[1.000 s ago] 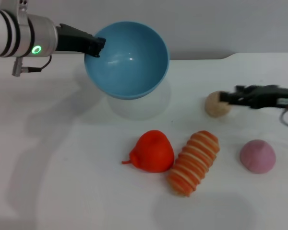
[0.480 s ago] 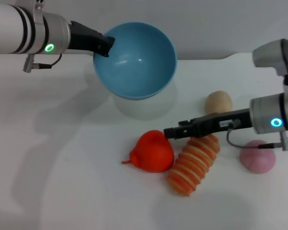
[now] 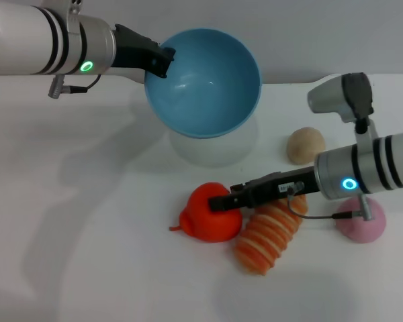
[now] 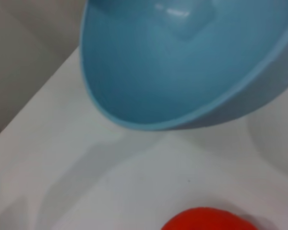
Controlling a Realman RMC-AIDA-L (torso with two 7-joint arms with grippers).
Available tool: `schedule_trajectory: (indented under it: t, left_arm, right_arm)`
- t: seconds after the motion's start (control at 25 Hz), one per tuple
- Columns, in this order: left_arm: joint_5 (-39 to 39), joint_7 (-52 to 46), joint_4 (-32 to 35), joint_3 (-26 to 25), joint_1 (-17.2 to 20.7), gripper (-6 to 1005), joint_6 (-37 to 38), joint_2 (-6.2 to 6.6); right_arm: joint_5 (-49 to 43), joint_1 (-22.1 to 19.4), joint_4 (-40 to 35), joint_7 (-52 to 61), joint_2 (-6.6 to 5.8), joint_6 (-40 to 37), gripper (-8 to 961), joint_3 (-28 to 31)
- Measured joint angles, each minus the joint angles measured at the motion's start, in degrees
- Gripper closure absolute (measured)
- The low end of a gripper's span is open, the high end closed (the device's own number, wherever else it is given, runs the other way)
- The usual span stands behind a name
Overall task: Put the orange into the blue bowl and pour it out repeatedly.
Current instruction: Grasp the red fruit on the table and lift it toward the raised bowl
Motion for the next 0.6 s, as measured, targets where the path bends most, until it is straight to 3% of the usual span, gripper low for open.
schedule_trajectory:
  t: [0.4,0.6]
  left_arm:
    - [0.0,0.0,-0.9,0.4,0.0,1000,-1.3,0.04]
    - [0.0,0.0,-0.9,0.7,0.1,1000,-1.7,0.03]
  right_arm:
    - [0.2,0.5,-0.1,-1.2,-0.09,1.6,267,-3.3]
    - [0.4,0.1,-0.9,-2.2,-0.14,1.4,491,-3.3]
